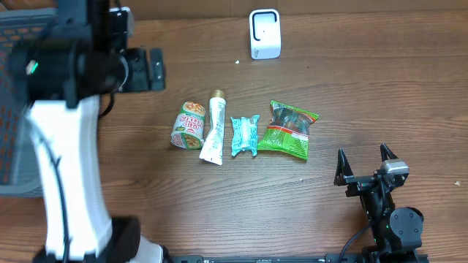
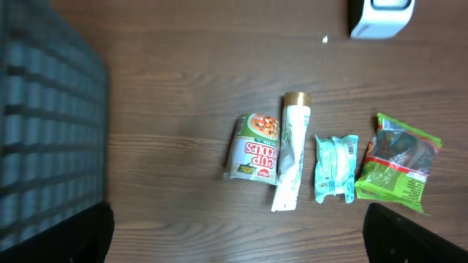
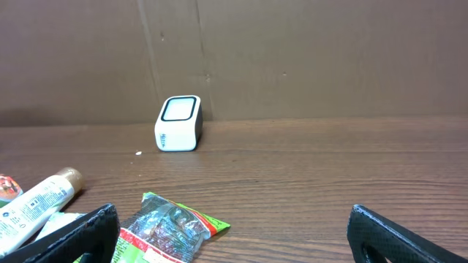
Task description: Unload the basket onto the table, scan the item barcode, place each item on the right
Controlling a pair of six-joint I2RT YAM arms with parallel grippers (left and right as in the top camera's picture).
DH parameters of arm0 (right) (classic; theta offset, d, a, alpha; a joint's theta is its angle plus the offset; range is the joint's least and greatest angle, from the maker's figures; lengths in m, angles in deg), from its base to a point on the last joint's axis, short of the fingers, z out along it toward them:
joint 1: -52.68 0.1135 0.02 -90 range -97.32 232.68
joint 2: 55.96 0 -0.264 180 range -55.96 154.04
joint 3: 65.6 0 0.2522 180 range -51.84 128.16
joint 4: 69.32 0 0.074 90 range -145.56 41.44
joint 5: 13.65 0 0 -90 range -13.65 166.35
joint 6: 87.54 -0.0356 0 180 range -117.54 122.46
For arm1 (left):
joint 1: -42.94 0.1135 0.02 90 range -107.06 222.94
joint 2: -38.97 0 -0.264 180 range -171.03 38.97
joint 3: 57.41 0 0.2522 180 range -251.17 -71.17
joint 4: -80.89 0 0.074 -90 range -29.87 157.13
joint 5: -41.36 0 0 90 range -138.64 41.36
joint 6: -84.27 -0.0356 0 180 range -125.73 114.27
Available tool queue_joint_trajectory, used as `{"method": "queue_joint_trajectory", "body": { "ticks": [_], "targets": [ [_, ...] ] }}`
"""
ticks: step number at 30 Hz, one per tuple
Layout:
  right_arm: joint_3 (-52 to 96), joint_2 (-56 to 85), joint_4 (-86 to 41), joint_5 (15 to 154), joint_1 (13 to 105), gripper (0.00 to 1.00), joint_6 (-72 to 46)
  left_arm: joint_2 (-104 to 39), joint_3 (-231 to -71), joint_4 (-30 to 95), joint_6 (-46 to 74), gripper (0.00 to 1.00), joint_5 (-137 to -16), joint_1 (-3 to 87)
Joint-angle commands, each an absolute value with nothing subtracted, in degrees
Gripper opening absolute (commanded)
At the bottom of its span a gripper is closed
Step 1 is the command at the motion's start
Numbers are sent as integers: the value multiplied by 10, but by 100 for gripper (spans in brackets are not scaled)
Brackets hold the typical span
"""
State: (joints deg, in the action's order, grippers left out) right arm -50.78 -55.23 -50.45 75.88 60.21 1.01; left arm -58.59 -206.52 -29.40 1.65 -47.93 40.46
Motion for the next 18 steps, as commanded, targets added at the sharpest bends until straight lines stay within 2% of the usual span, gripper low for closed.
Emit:
{"method": "queue_joint_trajectory", "body": {
  "ticks": [1,10,18],
  "targets": [
    [-514,-558,-509,751,603,100,12,-480,-2031,-297,32,100,-447,407],
    [-514,-558,-509,751,603,100,12,-283,-1832,-286,49,100,-410,407],
    [-514,-558,-509,751,603,100,12,-106,-1596,-183,52,100,-405,407]
  ]
}}
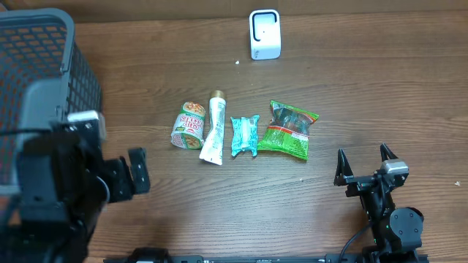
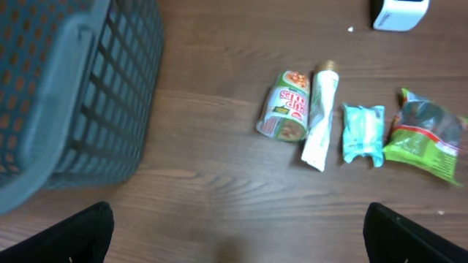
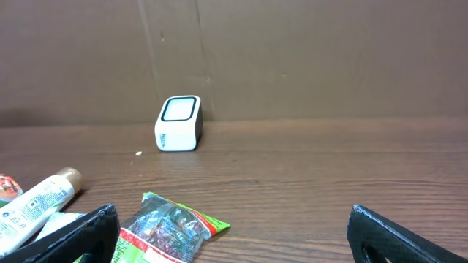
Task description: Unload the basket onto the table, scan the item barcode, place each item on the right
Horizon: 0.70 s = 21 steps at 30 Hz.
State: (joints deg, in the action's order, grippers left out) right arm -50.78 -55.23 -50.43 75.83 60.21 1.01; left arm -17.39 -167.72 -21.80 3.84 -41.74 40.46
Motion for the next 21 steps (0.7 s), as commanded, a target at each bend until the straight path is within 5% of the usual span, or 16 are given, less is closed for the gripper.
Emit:
{"method": "queue_joint_trajectory", "body": {
  "ticks": [1,12,21],
  "targets": [
    [-514,-558,-509,751,603,100,12,-86,-1569,-167,55,100,-405,407],
    [-514,-558,-509,751,603,100,12,138,-1249,17,148,100,-414,407],
    [-514,-558,-509,751,603,100,12,157,-1117,102,160,100,-475,407]
  ]
}}
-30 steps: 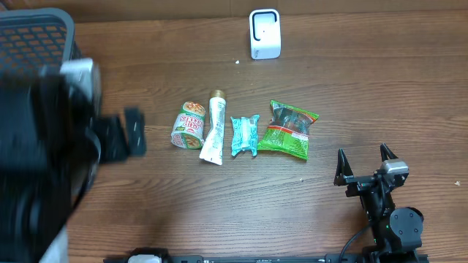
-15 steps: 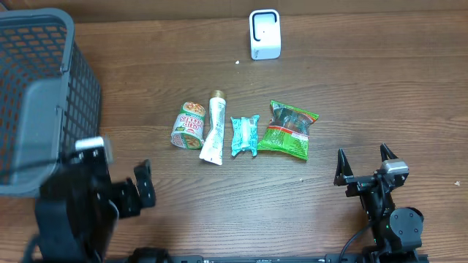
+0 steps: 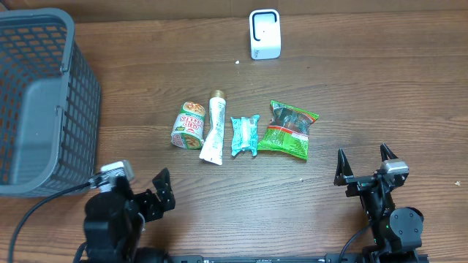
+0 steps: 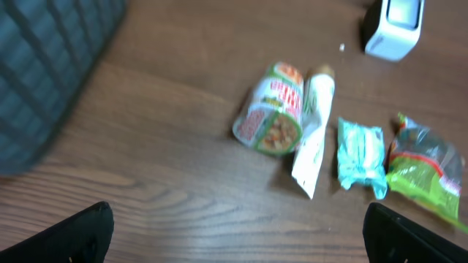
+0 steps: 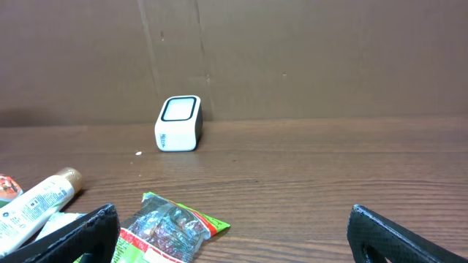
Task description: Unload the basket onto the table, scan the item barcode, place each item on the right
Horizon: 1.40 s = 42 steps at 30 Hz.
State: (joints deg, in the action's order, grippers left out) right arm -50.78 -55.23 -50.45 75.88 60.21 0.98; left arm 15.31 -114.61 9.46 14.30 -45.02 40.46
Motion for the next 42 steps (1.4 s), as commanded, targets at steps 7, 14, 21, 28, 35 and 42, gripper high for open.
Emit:
{"method": "queue_joint_trajectory", "body": {
  "ticks": [7,14,21,28,35,42],
  "targets": [
    [-514,-558,-509,751,603,100,12,157,-1083,118,162,100,-482,407],
    [-514,-558,-509,751,603,100,12,157,-1083,117,162,100,-487,407],
    [-514,-558,-509,751,603,100,12,157,-1083,115,162,100,-493,407],
    [-514,-558,-509,751,603,100,12,157,-1083,115,162,100,-493,407],
    [-514,-558,-509,751,603,100,12,157,-1083,115,162,100,-493,407],
    [-514,-558,-509,751,603,100,12,159,-1078,115,162,100,-493,407]
  ]
}}
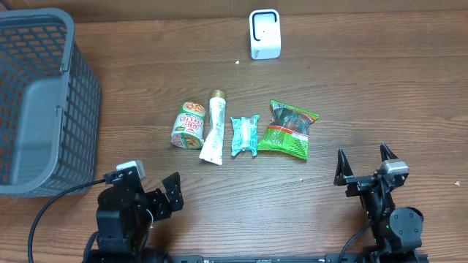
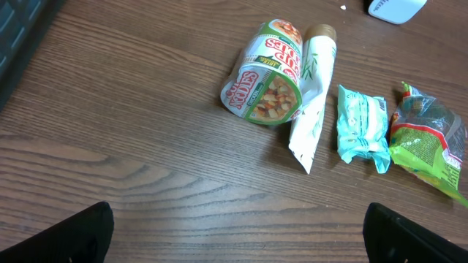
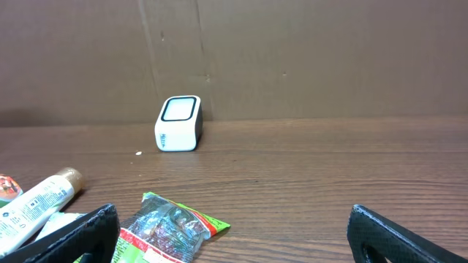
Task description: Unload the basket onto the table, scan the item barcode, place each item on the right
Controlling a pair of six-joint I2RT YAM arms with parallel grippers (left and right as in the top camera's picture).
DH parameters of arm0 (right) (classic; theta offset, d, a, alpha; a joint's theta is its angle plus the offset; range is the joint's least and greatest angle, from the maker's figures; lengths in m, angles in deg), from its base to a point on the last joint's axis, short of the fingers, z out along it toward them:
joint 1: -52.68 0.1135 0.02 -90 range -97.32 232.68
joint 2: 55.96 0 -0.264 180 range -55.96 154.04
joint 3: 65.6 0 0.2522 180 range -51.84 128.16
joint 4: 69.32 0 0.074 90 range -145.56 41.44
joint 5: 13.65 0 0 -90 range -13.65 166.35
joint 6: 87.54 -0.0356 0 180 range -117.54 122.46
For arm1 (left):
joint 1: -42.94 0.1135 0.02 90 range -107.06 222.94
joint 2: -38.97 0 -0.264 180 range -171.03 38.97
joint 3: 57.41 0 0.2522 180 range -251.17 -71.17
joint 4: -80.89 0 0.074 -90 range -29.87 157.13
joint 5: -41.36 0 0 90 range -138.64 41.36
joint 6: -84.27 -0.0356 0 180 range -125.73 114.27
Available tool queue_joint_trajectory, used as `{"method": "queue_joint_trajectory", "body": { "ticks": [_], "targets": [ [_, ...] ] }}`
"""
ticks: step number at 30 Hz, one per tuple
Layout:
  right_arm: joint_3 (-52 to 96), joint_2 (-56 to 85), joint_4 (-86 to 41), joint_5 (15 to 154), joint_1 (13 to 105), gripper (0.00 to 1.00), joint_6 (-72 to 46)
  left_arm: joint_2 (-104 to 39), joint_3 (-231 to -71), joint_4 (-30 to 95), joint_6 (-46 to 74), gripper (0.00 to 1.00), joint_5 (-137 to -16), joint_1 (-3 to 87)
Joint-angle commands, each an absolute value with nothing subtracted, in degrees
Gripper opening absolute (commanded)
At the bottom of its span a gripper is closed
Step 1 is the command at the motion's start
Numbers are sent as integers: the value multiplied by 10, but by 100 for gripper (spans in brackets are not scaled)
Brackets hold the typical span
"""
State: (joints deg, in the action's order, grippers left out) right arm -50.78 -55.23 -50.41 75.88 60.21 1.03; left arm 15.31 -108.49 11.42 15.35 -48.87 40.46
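Observation:
Four items lie in a row mid-table: a cup-noodle tub (image 1: 189, 125) on its side, a white tube (image 1: 213, 128), a teal packet (image 1: 245, 135) and a green snack bag (image 1: 289, 130). The white barcode scanner (image 1: 264, 33) stands at the far edge. My left gripper (image 1: 148, 193) rests low at the front left, open, nothing between its fingers; its wrist view shows the tub (image 2: 265, 75), tube (image 2: 312, 98), teal packet (image 2: 362, 123) and green bag (image 2: 428, 142). My right gripper (image 1: 364, 166) sits open at the front right, facing the scanner (image 3: 178, 123) and the green bag (image 3: 170, 231).
A grey mesh basket (image 1: 38, 102) fills the left side of the table. A small white speck (image 1: 237, 62) lies near the scanner. A brown cardboard wall (image 3: 292, 58) closes the far edge.
My left gripper has shifted a little to the right and closer to the table, so the items look larger in its view. The right arm and all items are unchanged.
My left arm was raised high over the basket at the far left. Then it was lower beside the basket, then down at the front left of the table, and now slightly further right there. The right gripper stayed open in place throughout.

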Motion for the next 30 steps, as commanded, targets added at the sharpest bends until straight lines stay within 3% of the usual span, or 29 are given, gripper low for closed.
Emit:
{"method": "queue_joint_trajectory", "body": {
  "ticks": [1,7,17,30],
  "targets": [
    [-514,-558,-509,751,603,100,12,159,-1072,115,162,100,-493,407],
    [-514,-558,-509,751,603,100,12,178,-1037,155,154,100,-461,407],
    [-514,-558,-509,751,603,100,12,282,-870,457,41,100,-435,407],
    [-514,-558,-509,751,603,100,12,336,-836,471,30,100,-398,407]
  ]
}}
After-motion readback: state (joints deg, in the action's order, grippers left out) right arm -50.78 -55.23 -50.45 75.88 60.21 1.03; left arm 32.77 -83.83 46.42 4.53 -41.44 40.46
